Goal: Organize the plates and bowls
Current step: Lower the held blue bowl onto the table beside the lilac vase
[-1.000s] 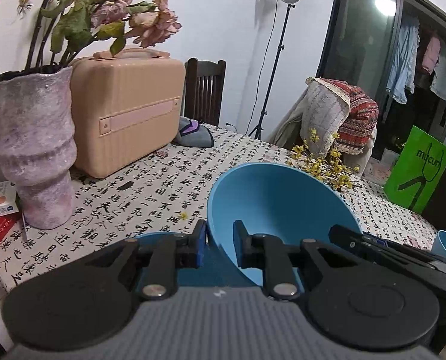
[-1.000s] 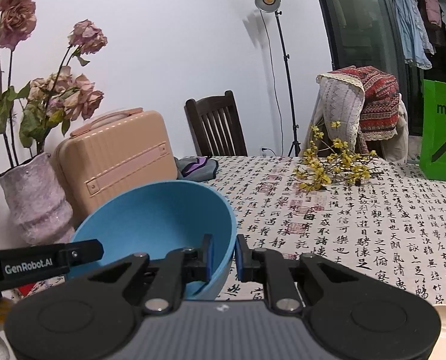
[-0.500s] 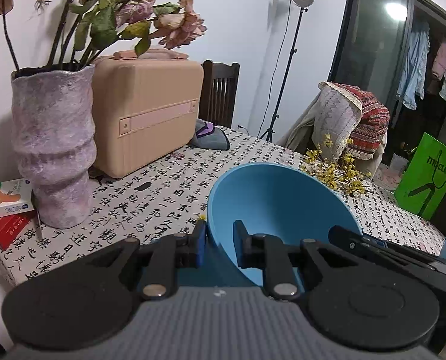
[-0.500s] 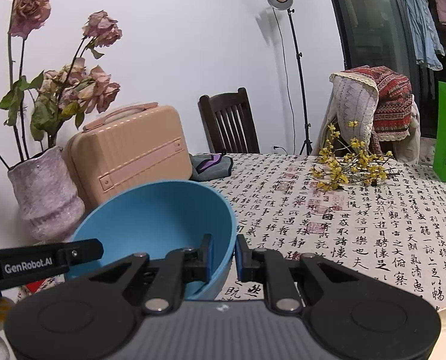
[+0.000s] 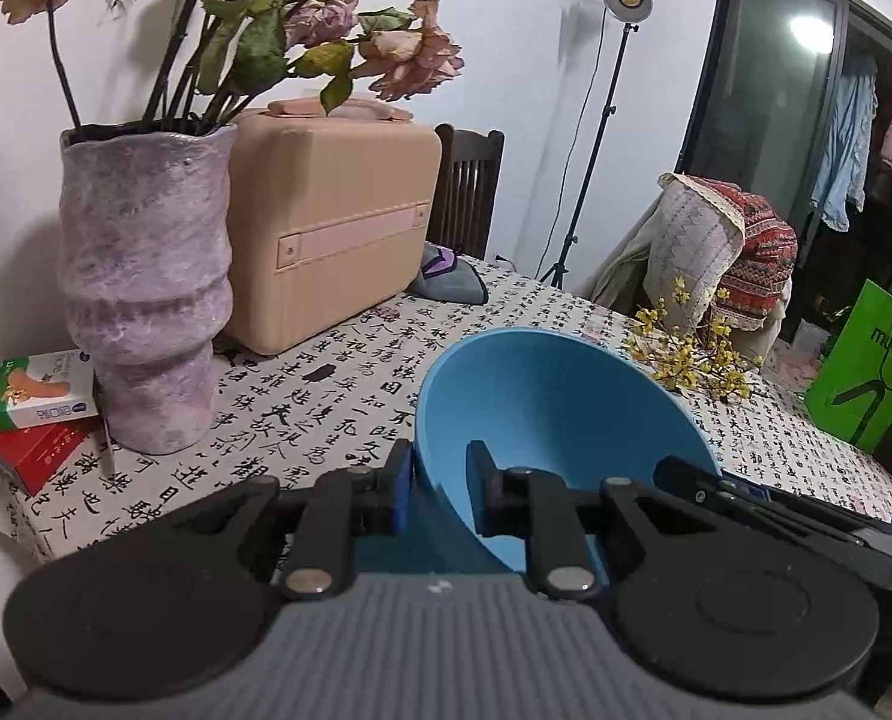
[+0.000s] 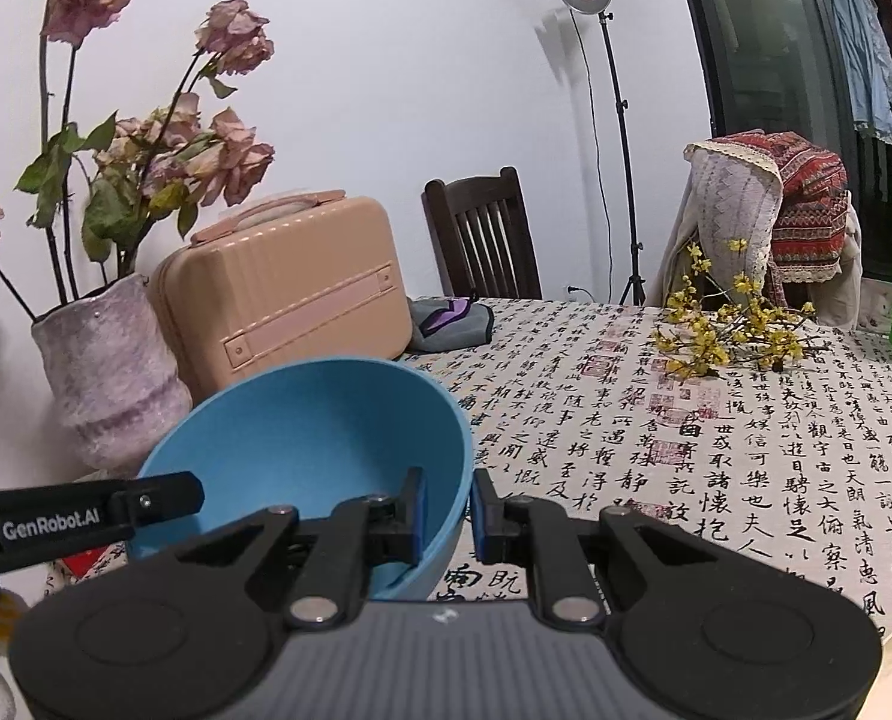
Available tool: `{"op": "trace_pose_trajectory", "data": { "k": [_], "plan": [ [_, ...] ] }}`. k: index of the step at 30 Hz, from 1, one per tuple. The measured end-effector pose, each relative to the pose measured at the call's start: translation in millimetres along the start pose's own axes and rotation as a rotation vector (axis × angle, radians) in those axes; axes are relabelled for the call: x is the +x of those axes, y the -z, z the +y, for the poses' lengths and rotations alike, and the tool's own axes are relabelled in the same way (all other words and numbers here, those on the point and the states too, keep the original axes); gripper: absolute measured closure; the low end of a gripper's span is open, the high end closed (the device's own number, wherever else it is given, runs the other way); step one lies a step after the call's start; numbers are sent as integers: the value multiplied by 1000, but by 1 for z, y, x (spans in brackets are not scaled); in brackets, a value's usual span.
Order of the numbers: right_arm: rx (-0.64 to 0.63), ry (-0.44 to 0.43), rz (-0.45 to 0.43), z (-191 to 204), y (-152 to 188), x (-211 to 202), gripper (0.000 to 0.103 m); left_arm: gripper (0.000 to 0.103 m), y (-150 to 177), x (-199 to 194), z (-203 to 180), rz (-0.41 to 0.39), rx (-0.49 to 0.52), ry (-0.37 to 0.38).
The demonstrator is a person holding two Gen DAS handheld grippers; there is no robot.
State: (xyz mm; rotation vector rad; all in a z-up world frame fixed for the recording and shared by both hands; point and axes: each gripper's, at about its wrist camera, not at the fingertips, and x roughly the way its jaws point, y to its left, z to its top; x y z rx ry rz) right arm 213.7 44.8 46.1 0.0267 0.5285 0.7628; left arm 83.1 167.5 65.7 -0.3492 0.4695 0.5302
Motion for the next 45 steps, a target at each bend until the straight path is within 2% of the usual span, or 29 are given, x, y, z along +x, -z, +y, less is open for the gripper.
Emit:
{"op": "trace_pose_trajectory", "data": {
  "k": [19, 45],
  "plan": [
    [-30, -21, 29, 24, 10, 14, 89, 84, 7, 2, 31, 21, -33, -29],
    [-38, -19, 63, 29, 22, 23, 89, 84, 20, 8, 40, 49, -33, -40]
  ]
}}
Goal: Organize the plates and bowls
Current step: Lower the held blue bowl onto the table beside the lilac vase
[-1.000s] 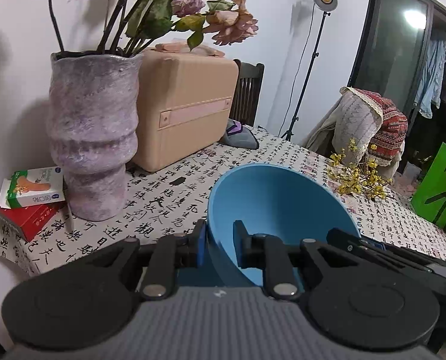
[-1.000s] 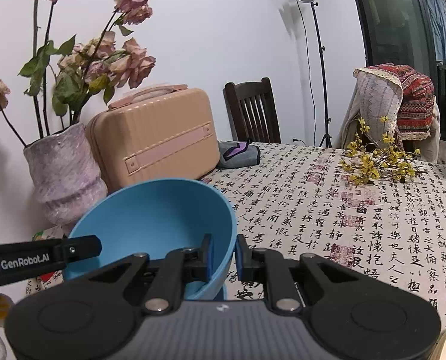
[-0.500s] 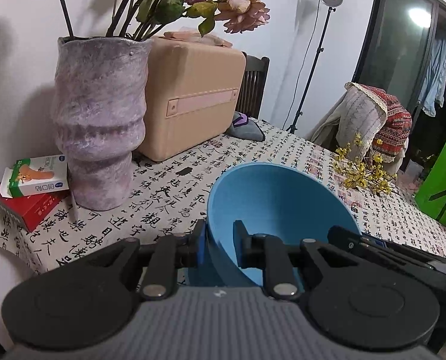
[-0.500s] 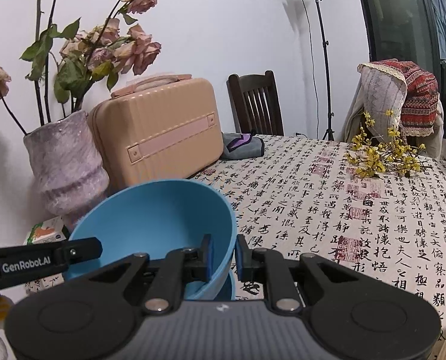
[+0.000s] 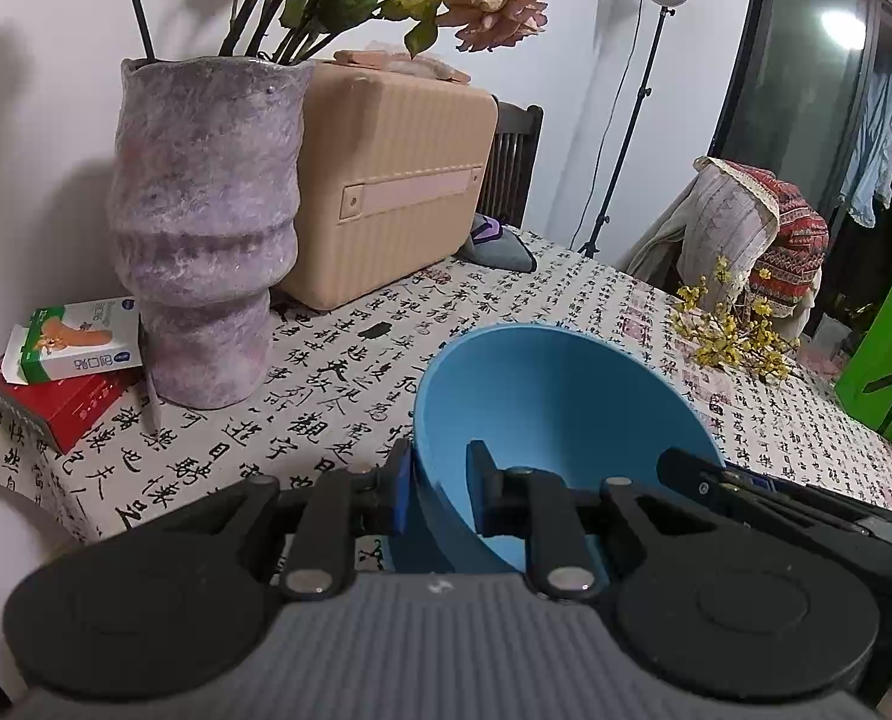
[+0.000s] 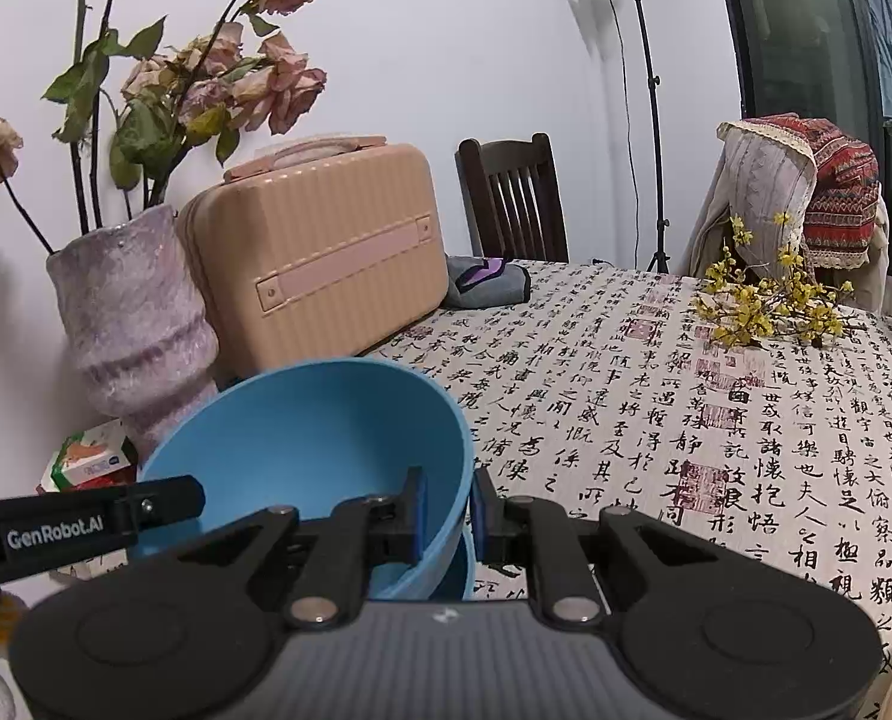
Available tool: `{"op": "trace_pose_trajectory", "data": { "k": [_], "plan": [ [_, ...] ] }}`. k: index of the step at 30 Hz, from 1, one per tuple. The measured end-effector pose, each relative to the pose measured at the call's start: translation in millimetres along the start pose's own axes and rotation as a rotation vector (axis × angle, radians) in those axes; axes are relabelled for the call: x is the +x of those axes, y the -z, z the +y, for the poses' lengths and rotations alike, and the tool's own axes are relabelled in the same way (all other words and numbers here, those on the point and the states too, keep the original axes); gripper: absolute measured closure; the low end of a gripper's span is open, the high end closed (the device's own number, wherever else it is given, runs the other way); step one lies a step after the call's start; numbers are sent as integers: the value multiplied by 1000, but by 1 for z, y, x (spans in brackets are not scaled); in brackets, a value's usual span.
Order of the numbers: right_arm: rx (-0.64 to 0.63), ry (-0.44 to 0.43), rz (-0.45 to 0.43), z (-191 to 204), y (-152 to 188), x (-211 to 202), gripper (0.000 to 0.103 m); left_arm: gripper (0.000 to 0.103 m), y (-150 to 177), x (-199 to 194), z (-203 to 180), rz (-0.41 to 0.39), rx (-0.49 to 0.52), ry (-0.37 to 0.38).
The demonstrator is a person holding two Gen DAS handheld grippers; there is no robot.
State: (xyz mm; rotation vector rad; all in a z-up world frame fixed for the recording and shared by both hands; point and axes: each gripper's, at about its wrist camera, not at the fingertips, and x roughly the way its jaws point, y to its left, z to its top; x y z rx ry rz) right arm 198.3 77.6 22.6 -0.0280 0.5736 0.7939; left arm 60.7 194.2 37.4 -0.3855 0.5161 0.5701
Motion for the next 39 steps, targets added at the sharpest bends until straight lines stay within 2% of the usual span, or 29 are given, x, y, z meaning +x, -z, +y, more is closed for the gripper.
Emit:
{"op": "trace_pose_trajectory", "data": {
  "k": [39],
  "plan": [
    [-91, 57, 0, 11, 24, 10, 89, 84, 23, 12, -2, 24, 71, -44]
  ]
}}
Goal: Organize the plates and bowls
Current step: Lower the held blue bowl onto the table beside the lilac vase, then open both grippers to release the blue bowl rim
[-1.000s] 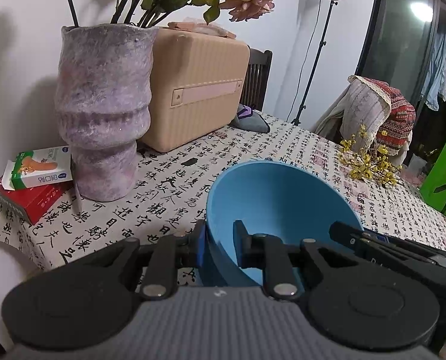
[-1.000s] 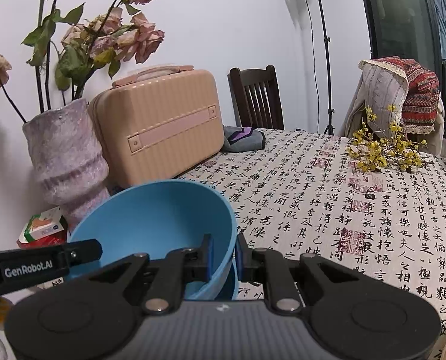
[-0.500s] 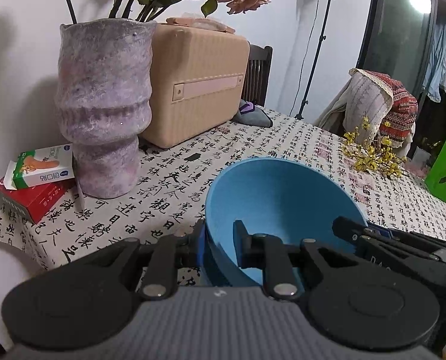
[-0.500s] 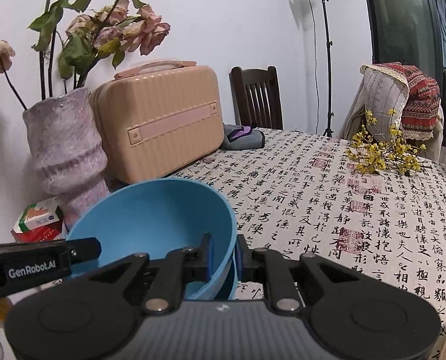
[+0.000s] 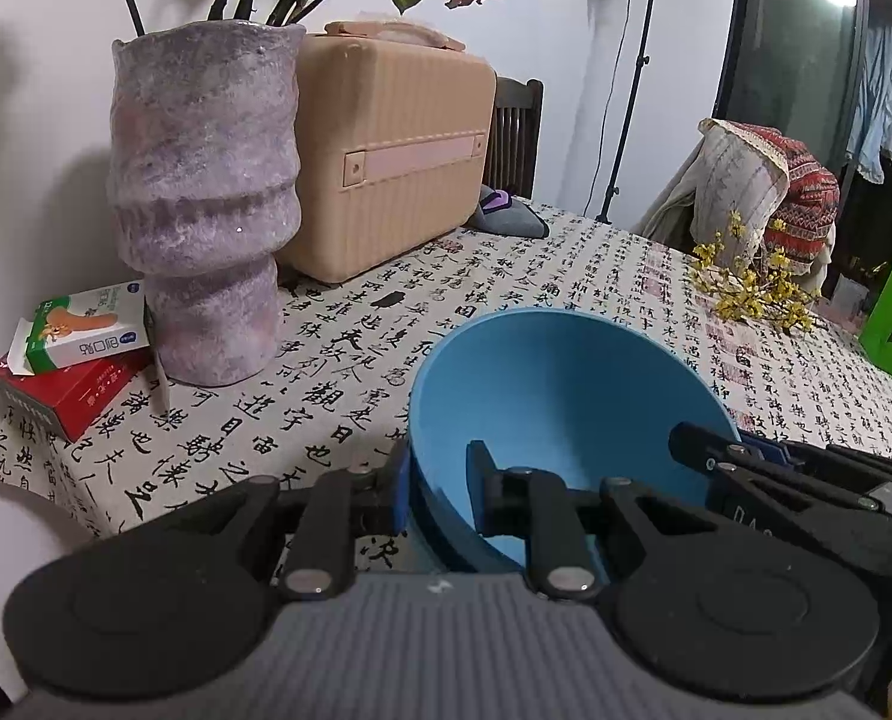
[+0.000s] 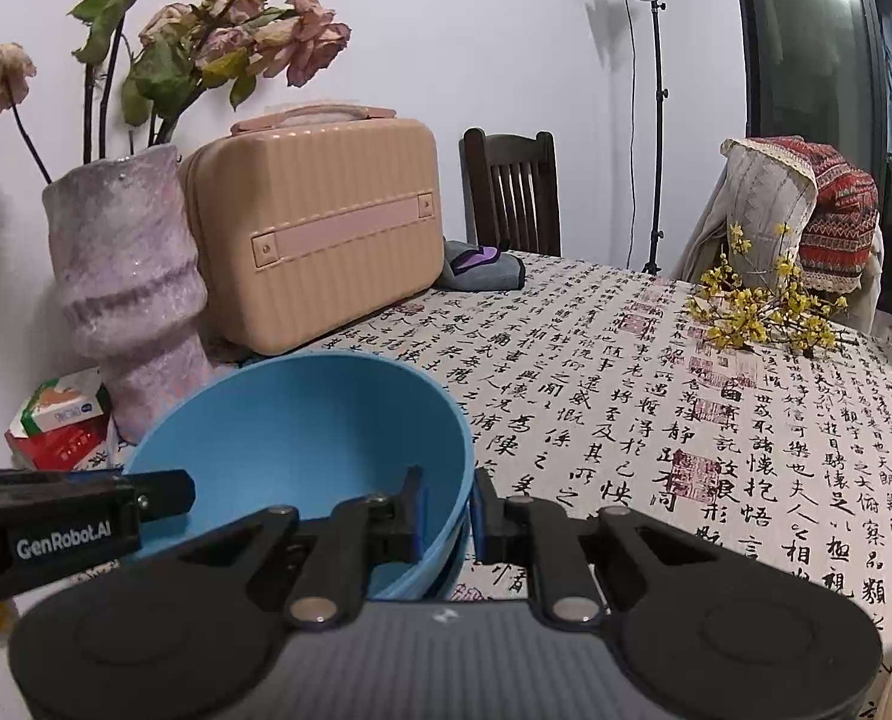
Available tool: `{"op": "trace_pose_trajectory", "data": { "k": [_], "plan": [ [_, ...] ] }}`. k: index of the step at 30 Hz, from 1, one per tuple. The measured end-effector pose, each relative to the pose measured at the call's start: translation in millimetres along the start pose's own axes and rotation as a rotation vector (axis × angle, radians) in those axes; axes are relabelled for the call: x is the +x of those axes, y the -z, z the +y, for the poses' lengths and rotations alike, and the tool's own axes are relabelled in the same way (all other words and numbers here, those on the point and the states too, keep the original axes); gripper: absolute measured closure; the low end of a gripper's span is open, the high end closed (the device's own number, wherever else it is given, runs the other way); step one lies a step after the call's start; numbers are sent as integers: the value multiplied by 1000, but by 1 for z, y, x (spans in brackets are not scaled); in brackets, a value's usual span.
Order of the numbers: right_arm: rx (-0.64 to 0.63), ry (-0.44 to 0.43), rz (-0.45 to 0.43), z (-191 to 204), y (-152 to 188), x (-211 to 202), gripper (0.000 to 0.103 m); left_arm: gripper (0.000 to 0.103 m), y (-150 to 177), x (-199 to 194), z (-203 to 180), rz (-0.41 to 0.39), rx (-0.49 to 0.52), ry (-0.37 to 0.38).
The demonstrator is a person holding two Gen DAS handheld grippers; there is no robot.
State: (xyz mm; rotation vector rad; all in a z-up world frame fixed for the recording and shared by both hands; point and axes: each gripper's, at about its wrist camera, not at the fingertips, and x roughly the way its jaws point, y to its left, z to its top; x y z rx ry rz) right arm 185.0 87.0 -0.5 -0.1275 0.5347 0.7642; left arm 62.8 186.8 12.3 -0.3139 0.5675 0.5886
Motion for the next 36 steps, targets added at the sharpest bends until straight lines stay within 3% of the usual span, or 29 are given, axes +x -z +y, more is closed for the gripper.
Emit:
{"op": "trace_pose_trajectory", "data": {
  "k": [29, 31, 36],
  "plan": [
    [-46, 33, -10, 4, 14, 6, 89, 82, 6, 1, 2, -15, 7, 1],
    [-47, 35, -16, 4, 14, 6, 88, 80, 6, 0, 2, -21, 5, 9],
    [-21, 17, -48, -4, 15, -2, 84, 60, 5, -10, 7, -75, -5, 24]
  ]
}}
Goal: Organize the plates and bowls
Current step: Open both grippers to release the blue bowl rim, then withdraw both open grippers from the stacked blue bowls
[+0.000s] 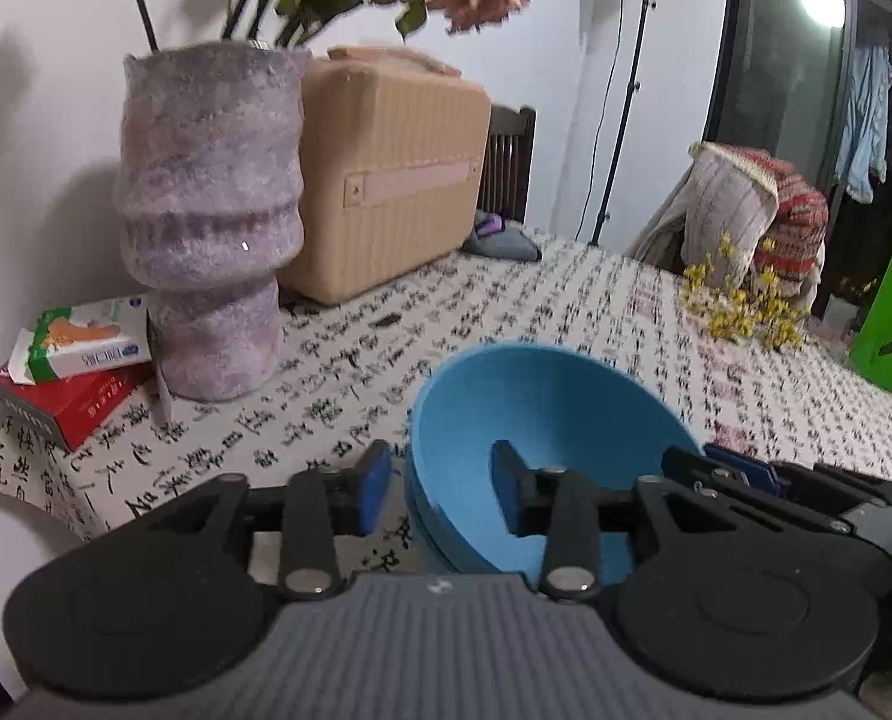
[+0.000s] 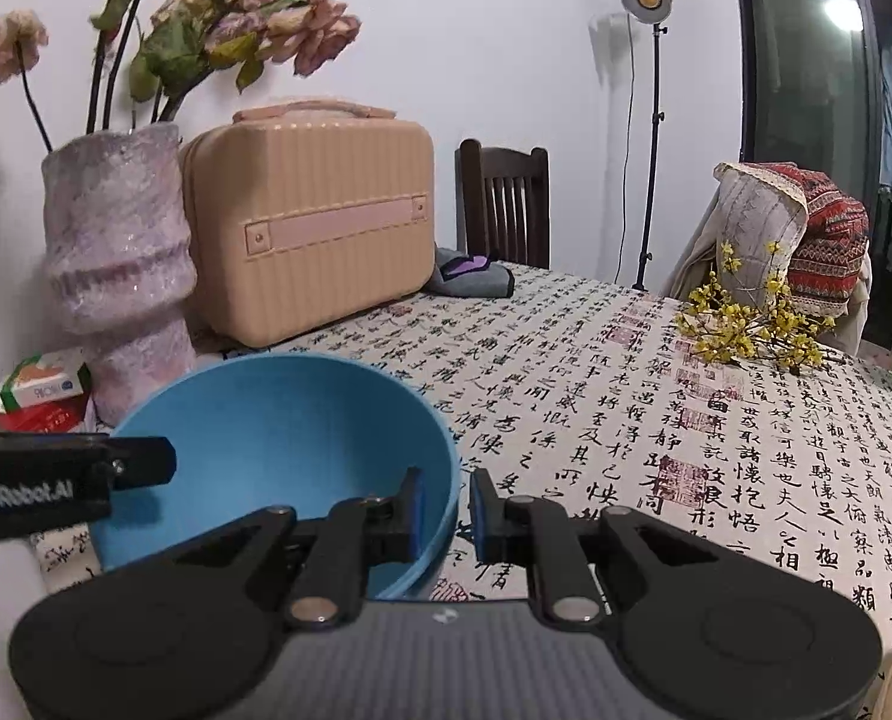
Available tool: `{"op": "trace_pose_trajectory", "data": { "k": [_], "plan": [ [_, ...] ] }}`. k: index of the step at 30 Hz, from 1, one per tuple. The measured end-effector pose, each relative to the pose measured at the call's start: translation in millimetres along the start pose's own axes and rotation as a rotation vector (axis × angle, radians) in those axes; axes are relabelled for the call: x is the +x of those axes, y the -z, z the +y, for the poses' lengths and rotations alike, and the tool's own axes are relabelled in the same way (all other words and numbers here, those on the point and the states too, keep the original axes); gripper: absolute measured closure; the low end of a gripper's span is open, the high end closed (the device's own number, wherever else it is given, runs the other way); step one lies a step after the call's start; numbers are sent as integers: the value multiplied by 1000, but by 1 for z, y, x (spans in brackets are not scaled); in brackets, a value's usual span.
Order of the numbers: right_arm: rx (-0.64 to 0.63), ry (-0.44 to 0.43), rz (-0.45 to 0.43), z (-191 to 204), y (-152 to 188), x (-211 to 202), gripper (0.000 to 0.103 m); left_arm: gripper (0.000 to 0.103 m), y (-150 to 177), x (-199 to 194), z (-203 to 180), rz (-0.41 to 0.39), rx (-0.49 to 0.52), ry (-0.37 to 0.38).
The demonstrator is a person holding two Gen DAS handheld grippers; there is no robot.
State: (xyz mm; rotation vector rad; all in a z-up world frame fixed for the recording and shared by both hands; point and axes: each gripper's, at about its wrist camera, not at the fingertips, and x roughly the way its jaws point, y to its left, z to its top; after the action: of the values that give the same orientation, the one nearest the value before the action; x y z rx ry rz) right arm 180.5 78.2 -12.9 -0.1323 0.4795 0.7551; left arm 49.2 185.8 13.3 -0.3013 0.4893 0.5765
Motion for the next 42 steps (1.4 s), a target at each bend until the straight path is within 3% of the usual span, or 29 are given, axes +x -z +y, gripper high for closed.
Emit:
{"op": "trace_pose_trajectory", "data": {
  "k": [2, 4, 5, 6, 7, 8, 13, 18, 22, 28, 32, 37, 42],
  "plan": [
    [25, -25, -21, -7, 1, -7, 71, 54, -1, -6, 4, -24, -10, 9],
    [44, -51, -55, -14, 3, -18, 41, 44, 0, -13, 12, -51, -30, 28],
    [52, -61, -77, -17, 5, -24, 32, 36, 2, -18, 14, -70, -35, 36],
    [58, -70, -101, -20, 8, -31, 14, 21, 3, -22, 17, -89, -35, 40],
    [61, -77, -134, -22, 12, -40, 1, 14, 7, -27, 19, -114, -35, 34],
    [62, -75, -161, -23, 15, -47, 0, 0, 11, -33, 21, -147, -38, 24],
    [7, -59, -225, -20, 35, -81, 0, 0, 28, -54, 27, -239, -29, 48],
    [-36, -68, -232, -15, 62, -108, 0, 0, 56, -72, 26, -294, 19, 74],
    [-70, 10, -249, -10, 87, -120, 0, 0, 78, -76, 19, -291, 73, 110],
    [-46, 37, -216, -18, 108, -132, 0, 0, 96, -70, 13, -246, 89, 159],
    [-6, 76, -201, -30, 118, -137, 0, 0, 104, -70, 5, -256, 109, 187],
    [39, 146, -170, -45, 130, -141, 0, 0, 111, -65, -14, -240, 155, 266],
    [97, 163, -177, -59, 131, -154, 0, 0, 110, -61, -38, -255, 208, 362]
  ]
}}
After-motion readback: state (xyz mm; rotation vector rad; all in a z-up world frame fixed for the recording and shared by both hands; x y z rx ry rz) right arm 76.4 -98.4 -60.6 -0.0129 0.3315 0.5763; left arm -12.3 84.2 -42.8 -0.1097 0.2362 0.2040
